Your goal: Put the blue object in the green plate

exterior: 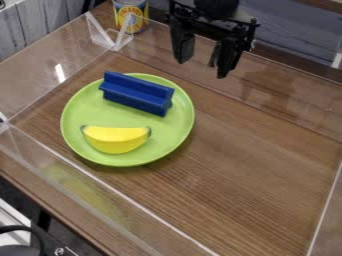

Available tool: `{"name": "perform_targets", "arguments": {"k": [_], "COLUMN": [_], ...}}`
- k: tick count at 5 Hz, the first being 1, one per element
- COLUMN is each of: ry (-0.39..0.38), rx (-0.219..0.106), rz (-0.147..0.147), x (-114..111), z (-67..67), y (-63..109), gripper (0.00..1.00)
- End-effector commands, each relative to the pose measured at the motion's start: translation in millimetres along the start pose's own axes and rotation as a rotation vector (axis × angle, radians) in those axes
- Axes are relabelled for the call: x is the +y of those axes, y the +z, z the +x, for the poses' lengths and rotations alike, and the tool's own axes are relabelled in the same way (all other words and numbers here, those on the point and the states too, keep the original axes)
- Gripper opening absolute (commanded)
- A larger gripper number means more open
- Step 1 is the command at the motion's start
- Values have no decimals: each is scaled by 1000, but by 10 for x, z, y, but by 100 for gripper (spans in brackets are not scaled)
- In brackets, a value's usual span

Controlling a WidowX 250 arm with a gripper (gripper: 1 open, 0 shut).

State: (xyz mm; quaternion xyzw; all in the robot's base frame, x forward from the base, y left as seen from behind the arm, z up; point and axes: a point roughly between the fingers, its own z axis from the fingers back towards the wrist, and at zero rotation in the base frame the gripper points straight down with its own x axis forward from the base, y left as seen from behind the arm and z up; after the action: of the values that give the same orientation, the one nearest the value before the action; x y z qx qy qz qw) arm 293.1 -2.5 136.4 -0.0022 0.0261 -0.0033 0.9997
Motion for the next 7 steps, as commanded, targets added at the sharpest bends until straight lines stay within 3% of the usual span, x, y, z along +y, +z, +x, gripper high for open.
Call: {"name": "perform_targets", "arguments": {"k": [1, 3, 4, 6, 7], "ry": [-83, -378, -459, -629, -643], "rx": [14, 18, 24, 31, 36], "rz": [8, 43, 61, 90, 93], "x": [94, 540, 883, 1036, 1156], "z": [38, 150, 126, 282, 337], "y": [-44, -161, -245, -348, -382], "gripper": [100, 100, 0, 0, 0]}}
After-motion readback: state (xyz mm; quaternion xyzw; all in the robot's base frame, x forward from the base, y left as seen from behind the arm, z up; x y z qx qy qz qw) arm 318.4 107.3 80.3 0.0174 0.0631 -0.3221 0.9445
